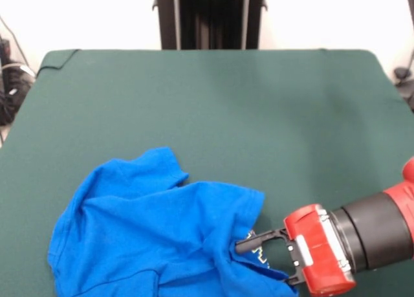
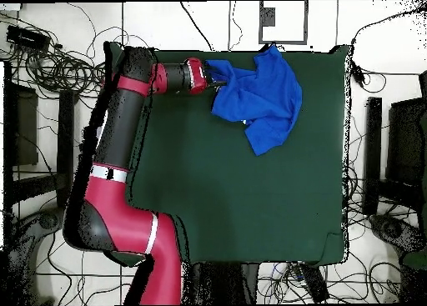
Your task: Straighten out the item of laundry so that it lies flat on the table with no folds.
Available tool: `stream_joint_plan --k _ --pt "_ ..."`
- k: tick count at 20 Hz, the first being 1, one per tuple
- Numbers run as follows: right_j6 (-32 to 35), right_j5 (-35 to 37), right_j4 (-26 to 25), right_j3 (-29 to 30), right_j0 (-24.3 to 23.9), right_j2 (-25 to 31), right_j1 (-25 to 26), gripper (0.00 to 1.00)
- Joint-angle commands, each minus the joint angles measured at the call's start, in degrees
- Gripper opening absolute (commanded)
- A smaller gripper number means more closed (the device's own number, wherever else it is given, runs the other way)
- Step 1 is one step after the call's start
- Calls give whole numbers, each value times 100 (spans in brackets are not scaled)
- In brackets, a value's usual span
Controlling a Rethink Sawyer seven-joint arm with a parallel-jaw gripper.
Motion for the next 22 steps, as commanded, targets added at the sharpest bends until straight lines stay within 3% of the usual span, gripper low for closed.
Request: stream_joint_plan --k 1,8,22 --pt "-994 531 -691 -291 373 440 142 100" --pt "-1227 1359 -905 -521 606 1859 87 100" --pt "-734 1416 -1003 -613 643 1978 265 100"
